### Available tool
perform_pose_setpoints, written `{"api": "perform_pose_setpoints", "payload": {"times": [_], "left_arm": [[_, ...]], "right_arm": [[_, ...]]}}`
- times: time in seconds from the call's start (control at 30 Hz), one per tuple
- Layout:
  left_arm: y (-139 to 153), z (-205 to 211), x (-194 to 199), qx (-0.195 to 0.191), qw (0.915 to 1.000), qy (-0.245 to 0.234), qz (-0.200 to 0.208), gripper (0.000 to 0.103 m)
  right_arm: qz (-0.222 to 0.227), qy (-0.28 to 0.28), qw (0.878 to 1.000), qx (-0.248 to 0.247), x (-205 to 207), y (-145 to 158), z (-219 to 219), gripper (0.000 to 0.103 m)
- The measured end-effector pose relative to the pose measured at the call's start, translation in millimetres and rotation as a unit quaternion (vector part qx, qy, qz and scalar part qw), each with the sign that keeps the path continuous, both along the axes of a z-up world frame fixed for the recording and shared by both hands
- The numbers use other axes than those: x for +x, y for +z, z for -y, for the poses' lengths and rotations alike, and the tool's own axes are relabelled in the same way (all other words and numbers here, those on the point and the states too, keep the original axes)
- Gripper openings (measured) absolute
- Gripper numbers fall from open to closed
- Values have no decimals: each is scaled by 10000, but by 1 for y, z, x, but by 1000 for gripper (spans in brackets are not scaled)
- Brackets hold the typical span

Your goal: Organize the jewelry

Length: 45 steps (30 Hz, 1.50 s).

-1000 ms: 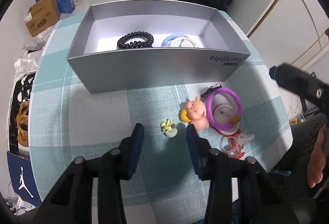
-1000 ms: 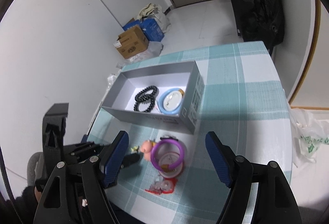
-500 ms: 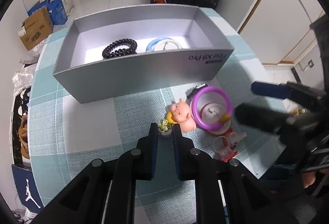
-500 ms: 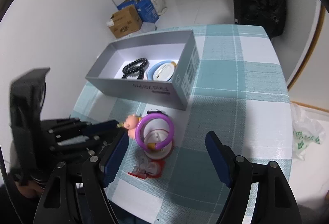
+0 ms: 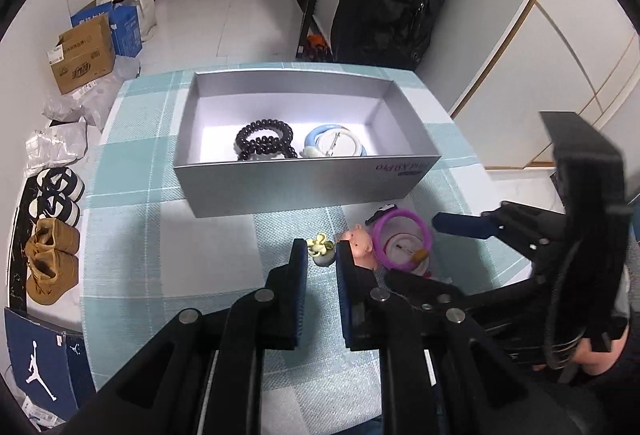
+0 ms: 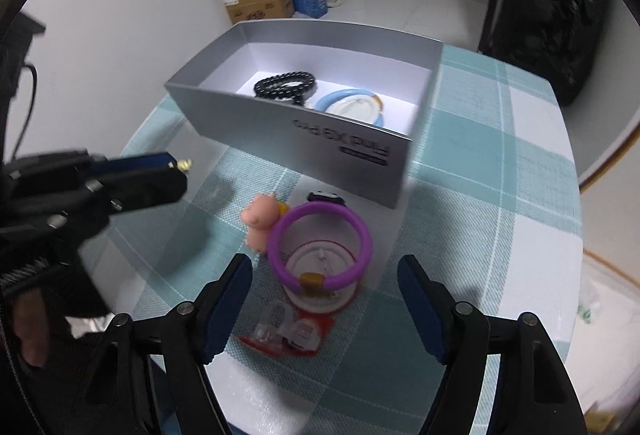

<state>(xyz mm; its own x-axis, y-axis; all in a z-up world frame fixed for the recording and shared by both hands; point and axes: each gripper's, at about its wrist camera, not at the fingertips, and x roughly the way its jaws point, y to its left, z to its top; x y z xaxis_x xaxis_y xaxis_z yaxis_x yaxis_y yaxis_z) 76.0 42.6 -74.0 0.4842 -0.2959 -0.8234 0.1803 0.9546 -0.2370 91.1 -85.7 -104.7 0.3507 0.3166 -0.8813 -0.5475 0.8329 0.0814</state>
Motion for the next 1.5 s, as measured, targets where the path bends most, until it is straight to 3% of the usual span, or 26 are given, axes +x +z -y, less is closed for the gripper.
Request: {"api": "perform_pose_setpoints", "payload": {"times": [0.17,0.63,0.97,1.27,1.5], "left_arm": [[-3,-5,4,-15,10000,29,2,10],[4,-11,3,-252,9995,144,89,10],[4,-13,6,-318,9991,247,99,10],[21,-18,12,-582,9969,401,346,10],[21,-18,21,-715,9959,451,319,10]], "right_arm": [[154,238,9992,-290,0,-3,-10,55],[28,62,9999,110,7,3,-1,51],[-101,-164,9955,928,8,26,17,51],[-83,-215,9878,1541,7,45,30,50],[-95,-149,9860,1660,10,50,27,50]]}}
